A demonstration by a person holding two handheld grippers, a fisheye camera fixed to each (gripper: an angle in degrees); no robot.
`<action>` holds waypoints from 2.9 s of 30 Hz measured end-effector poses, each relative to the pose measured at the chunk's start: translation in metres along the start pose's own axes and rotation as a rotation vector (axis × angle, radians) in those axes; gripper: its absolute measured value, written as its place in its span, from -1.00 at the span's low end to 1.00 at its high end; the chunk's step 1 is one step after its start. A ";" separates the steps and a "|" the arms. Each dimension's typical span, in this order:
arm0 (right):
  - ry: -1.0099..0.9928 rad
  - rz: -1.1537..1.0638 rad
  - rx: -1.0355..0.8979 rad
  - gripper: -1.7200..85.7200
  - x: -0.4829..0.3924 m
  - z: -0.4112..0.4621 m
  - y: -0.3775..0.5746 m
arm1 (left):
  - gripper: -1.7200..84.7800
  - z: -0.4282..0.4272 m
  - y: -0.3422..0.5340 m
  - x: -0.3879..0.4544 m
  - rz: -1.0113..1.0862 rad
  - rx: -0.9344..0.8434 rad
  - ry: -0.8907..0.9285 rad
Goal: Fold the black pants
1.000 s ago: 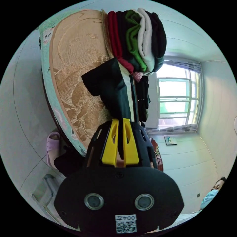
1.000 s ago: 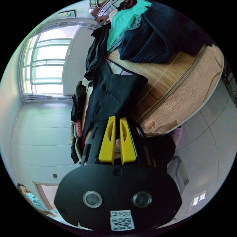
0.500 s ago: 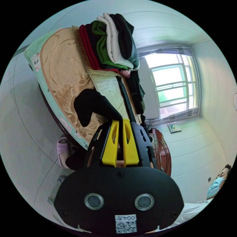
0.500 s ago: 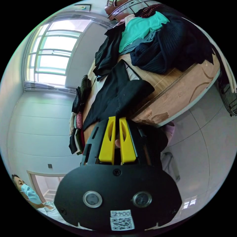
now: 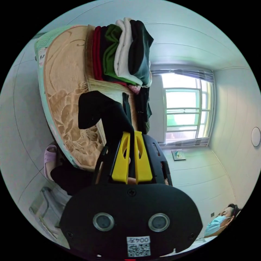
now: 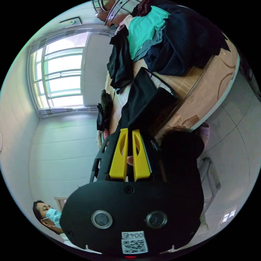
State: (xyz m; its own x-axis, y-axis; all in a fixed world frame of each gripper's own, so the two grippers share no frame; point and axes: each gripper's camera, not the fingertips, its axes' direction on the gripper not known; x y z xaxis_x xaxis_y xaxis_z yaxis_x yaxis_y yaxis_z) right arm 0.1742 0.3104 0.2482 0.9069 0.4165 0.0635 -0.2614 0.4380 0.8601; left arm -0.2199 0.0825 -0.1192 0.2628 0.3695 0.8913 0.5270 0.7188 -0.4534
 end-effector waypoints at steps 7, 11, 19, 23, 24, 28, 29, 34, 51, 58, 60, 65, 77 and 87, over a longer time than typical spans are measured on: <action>-0.059 0.116 0.041 -0.87 -0.049 0.041 -0.072 | -0.88 0.125 -0.049 0.087 0.041 0.006 -0.117; -0.014 0.131 0.060 -0.87 -0.071 0.081 -0.121 | -0.88 0.217 -0.076 0.137 0.091 0.026 -0.215; 0.092 0.217 0.083 -0.86 -0.061 0.180 -0.216 | -0.89 0.451 -0.124 0.156 0.170 -0.105 -0.477; 0.091 0.240 0.084 -0.84 -0.039 0.230 -0.243 | -0.90 0.541 -0.134 0.110 0.119 -0.117 -0.548; 0.070 0.246 0.089 -0.84 -0.036 0.234 -0.244 | -0.90 0.545 -0.135 0.103 0.105 -0.102 -0.540; -0.065 0.257 0.096 -0.84 -0.027 0.252 -0.245 | -0.89 0.546 -0.143 0.072 0.055 0.013 -0.505; -0.117 0.283 0.092 -0.84 -0.023 0.256 -0.243 | -0.90 0.539 -0.143 0.069 0.071 0.041 -0.531; -0.294 0.381 0.211 -0.94 -0.017 0.251 -0.222 | -0.91 0.499 -0.145 0.044 0.117 0.068 -0.601; 0.616 -1.100 -0.131 -0.67 -0.167 0.497 0.128 | -0.69 0.502 -0.090 -0.073 0.185 -0.152 -0.640; 0.748 -1.289 -0.204 -0.64 -0.155 0.579 0.183 | -0.66 0.558 -0.104 -0.069 0.294 -0.080 -0.770; 0.737 -1.301 -0.219 -0.64 -0.151 0.586 0.187 | -0.67 0.571 -0.109 -0.067 0.316 -0.075 -0.787; 0.658 -1.276 -0.276 -0.62 -0.143 0.595 0.192 | -0.82 0.584 -0.114 -0.067 0.372 -0.021 -0.922; 0.720 -1.264 -0.310 -0.87 -0.119 0.598 0.209 | -0.90 0.510 -0.132 -0.059 0.317 -0.031 -0.885; 0.716 -1.296 -0.493 -0.92 -0.082 0.526 0.258 | -0.89 0.301 -0.109 -0.084 0.316 -0.089 -0.857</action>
State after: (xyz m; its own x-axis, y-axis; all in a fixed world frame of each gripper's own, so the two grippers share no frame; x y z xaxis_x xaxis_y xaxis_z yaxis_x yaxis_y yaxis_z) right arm 0.2061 -0.0296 0.7312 0.2879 -0.2224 -0.9315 0.3369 0.9340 -0.1189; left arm -0.5422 0.1503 -0.1460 -0.2652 0.8773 0.4000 0.6026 0.4747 -0.6415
